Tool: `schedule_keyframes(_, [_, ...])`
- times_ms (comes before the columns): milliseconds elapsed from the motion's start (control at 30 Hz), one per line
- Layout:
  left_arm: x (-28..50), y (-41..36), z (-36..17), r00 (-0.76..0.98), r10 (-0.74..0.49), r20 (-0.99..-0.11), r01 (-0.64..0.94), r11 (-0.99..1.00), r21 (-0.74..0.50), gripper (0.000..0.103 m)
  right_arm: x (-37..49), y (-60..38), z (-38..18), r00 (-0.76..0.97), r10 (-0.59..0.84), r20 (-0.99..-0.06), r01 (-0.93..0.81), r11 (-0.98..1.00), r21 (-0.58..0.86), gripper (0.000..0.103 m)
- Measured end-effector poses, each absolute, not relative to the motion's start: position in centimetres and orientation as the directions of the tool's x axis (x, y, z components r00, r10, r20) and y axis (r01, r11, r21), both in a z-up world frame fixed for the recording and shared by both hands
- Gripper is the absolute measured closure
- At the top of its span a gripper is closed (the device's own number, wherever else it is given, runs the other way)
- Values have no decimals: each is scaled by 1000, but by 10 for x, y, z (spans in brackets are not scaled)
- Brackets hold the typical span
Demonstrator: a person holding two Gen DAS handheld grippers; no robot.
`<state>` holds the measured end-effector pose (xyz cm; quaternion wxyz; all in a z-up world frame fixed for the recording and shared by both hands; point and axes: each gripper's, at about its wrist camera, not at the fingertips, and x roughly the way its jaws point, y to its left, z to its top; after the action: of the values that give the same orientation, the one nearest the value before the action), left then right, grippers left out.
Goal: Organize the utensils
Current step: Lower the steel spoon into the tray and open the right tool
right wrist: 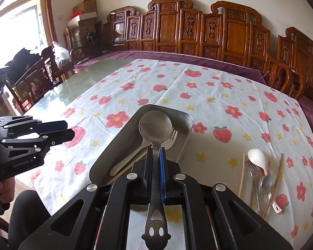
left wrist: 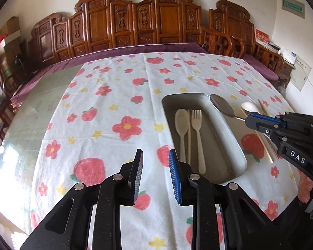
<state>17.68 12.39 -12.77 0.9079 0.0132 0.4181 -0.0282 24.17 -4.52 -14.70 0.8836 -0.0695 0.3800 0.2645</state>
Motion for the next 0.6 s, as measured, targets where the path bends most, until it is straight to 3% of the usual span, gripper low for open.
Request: schedule_keyframes(600, [183,147,-141,629,-28,-777,13,1000,-25,79,278,-3,-200,494,370,-787,-511,856,81,96])
